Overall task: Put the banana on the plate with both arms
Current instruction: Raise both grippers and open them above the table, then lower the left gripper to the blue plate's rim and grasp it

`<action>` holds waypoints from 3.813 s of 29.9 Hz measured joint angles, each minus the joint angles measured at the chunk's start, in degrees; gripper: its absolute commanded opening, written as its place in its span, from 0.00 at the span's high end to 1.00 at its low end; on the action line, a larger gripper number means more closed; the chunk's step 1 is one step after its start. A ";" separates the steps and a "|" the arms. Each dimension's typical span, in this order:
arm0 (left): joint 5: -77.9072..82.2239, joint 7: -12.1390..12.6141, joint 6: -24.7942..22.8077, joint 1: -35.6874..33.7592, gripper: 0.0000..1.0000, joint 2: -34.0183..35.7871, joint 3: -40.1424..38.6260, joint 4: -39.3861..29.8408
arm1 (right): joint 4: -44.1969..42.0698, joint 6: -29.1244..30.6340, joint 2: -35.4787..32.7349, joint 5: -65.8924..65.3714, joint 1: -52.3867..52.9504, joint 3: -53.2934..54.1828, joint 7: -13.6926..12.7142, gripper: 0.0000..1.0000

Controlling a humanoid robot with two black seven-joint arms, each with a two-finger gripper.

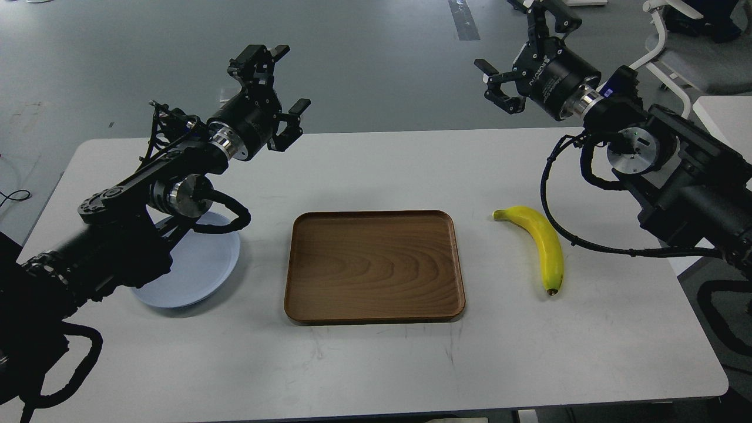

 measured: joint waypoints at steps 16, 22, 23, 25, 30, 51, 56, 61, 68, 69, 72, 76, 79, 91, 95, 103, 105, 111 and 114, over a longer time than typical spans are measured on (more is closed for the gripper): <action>-0.04 -1.05 -1.67 1.43 0.02 -0.07 -0.13 0.07 | -1.85 0.16 -0.10 -0.11 -1.37 1.02 0.48 0.00; -0.04 -1.06 -1.73 1.43 0.02 -0.07 -0.09 0.09 | -1.66 0.16 -0.26 -0.07 -1.82 1.02 0.57 0.00; -0.05 -1.06 -1.71 1.43 0.02 -0.06 -0.09 0.09 | -1.64 0.16 -0.29 -0.07 -1.84 1.02 0.57 0.00; -0.04 -1.06 -1.59 1.43 0.02 -0.04 -0.09 0.08 | -1.61 0.16 -0.37 -0.06 -1.85 1.02 0.57 0.00; -0.02 -1.06 -1.46 1.43 0.02 0.07 -0.08 0.08 | -1.53 0.16 -0.40 -0.06 -1.86 1.02 0.57 0.00; 0.53 -0.83 -1.67 2.04 0.02 0.39 0.90 0.07 | 1.53 0.16 -0.61 -0.52 -2.72 -0.11 0.22 0.00; 0.65 -0.80 -1.53 2.47 0.02 0.42 1.28 0.07 | 2.44 0.16 -0.63 -0.70 -2.34 -0.18 0.38 0.00; 0.65 -0.80 -1.62 2.71 0.02 0.61 1.28 0.07 | 2.62 0.16 -0.17 -2.17 -2.24 -0.22 0.47 0.00; 0.82 -0.72 -1.65 2.87 0.02 0.75 1.33 0.04 | 2.62 0.16 -0.27 -2.69 -2.26 -0.22 0.49 0.00; 1.14 -0.71 -1.33 2.86 0.02 0.90 1.60 0.25 | 2.62 0.16 -0.43 -2.70 -2.29 -0.22 0.53 0.00; 6.54 -0.84 1.19 2.15 0.02 1.53 6.69 0.29 | 2.59 0.16 -0.90 -2.75 -2.57 -0.22 0.57 0.00; 26.00 -1.94 17.58 -0.40 0.02 3.33 14.36 -0.62 | 2.53 0.16 -1.71 -2.75 -3.47 -0.20 0.62 0.00; 39.12 -2.21 27.81 -0.65 0.02 5.74 17.64 -3.28 | 2.76 0.16 -2.32 -2.75 -3.97 -0.15 0.65 0.00; 57.95 -8.79 37.36 0.25 0.02 27.44 36.33 -9.15 | 4.19 0.15 -5.44 -2.70 -4.74 -0.10 0.67 0.00; 57.79 -9.04 37.11 1.99 0.02 32.50 40.84 -9.08 | 4.21 0.15 -5.36 -2.72 -5.54 -0.05 0.67 0.00; 54.00 -9.04 37.20 9.93 0.02 35.55 40.55 -9.07 | 4.20 0.15 -5.17 -2.76 -5.90 -0.05 0.67 0.00; 51.69 -9.23 37.24 11.30 0.02 35.55 40.53 -9.13 | 4.20 0.15 -5.15 -2.77 -5.92 -0.09 0.67 0.00; 49.60 -9.42 37.31 12.97 0.03 34.78 40.61 -9.00 | 4.20 0.15 -5.38 -2.79 -6.07 -0.15 0.66 0.00; 49.54 -9.45 37.51 13.88 0.06 33.72 40.64 -8.65 | 4.20 0.15 -5.40 -2.79 -6.08 -0.15 0.65 0.00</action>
